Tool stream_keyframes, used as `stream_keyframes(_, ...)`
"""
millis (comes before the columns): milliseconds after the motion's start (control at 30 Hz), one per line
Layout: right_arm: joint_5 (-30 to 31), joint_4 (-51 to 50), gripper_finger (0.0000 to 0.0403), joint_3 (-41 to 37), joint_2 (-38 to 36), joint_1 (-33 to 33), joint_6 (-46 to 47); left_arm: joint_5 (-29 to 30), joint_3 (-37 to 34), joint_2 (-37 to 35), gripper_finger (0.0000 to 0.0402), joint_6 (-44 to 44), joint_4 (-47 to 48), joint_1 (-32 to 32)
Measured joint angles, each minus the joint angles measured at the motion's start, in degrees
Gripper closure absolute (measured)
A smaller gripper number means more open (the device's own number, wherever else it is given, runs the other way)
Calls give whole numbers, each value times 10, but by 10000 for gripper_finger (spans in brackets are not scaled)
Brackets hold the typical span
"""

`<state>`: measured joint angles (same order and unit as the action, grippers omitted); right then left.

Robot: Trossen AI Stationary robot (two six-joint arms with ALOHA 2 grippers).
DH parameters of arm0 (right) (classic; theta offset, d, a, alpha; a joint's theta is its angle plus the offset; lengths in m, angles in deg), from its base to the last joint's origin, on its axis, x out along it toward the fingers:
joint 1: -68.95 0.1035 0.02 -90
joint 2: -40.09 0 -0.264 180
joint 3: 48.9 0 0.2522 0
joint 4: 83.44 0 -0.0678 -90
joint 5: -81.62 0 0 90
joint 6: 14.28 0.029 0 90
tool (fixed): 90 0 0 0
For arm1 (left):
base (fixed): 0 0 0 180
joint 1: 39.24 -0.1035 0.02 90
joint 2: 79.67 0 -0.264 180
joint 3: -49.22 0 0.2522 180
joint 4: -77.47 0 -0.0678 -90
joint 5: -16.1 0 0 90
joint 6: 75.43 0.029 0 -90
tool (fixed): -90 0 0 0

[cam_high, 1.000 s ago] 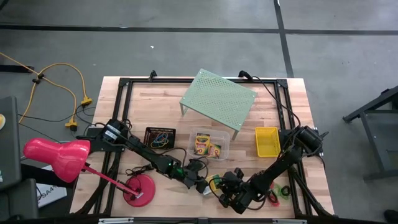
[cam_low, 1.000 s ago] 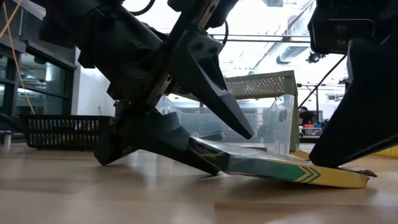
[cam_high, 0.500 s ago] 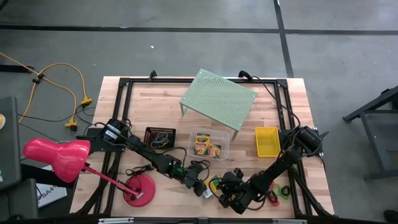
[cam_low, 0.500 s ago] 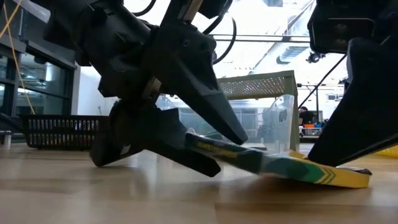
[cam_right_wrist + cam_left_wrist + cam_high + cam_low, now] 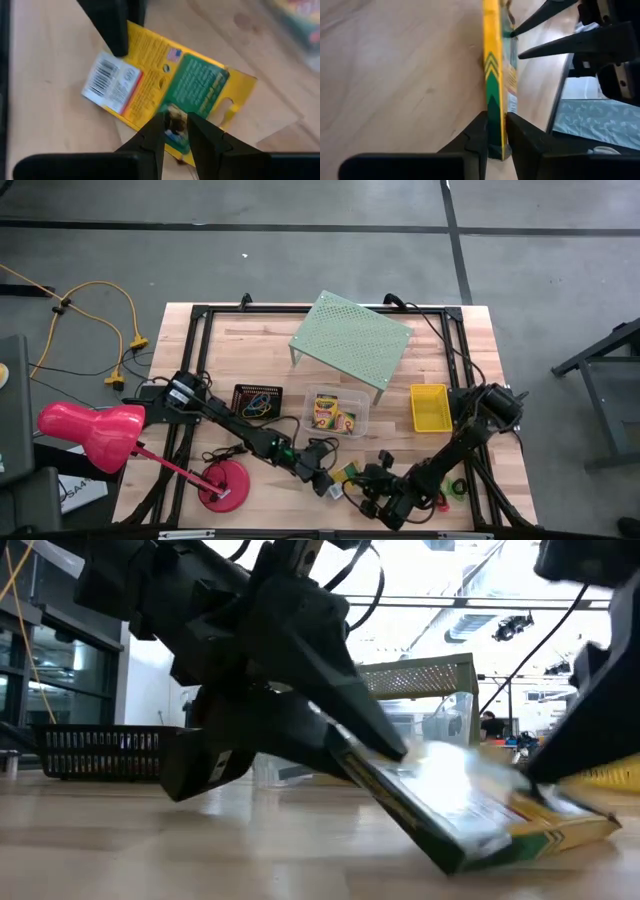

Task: Pick & Place Office Desk Supplies
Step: Put the yellow crayon box into the transparent bin

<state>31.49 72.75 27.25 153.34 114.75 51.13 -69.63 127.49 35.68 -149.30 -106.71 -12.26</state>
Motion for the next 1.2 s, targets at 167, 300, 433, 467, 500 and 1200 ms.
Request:
stream_keyframes(167,30,7,330,0,-24,14,-31,-10,0,0,343,7,-25,0)
stream_keyframes(300,46,10,330,1,-34,26,-51,-17,0,0,343,12,-24,-3)
stream_keyframes(433,48,12,330,1,-40,33,-57,-17,0,0,356,27,-25,-3)
stream_keyframes(467,48,12,330,1,-43,34,-57,-17,0,0,362,31,-26,-3)
stream_keyframes(500,48,12,330,2,-44,34,-57,-17,0,0,368,37,-29,-3)
stream_keyframes(1200,-10,143,330,3,-72,56,-187,-71,0,-17,377,128,-84,-17)
